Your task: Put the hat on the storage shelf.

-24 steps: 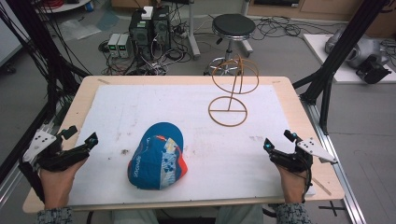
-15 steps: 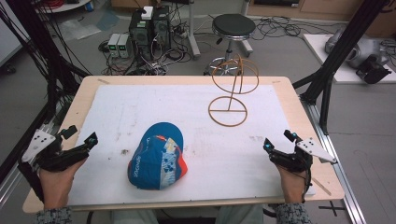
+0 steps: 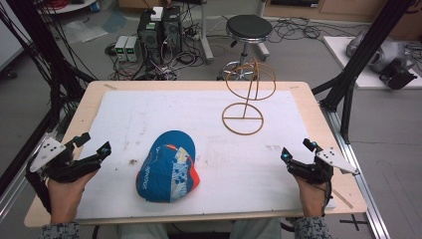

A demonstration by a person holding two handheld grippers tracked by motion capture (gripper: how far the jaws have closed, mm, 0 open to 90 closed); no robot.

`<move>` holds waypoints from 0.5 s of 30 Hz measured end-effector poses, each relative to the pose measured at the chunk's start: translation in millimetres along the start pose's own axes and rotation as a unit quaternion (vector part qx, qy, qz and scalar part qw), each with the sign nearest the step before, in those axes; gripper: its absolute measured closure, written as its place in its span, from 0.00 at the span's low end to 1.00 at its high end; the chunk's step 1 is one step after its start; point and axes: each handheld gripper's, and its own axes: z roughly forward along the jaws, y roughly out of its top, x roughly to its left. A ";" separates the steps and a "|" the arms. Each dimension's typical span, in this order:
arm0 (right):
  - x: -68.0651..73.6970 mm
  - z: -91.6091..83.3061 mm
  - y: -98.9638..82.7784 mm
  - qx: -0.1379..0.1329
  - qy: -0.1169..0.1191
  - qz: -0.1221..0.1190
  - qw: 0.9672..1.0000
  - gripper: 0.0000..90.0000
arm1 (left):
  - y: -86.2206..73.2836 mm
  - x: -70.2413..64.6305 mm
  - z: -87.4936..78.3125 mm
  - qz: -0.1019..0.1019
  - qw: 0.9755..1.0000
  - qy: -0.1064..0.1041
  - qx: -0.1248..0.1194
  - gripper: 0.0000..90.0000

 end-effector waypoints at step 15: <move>0.6 0.2 -0.1 0.003 -0.001 -0.004 1.000 0.12 | 1.0 -41.9 24.9 0.009 0.992 -0.129 0.003 0.24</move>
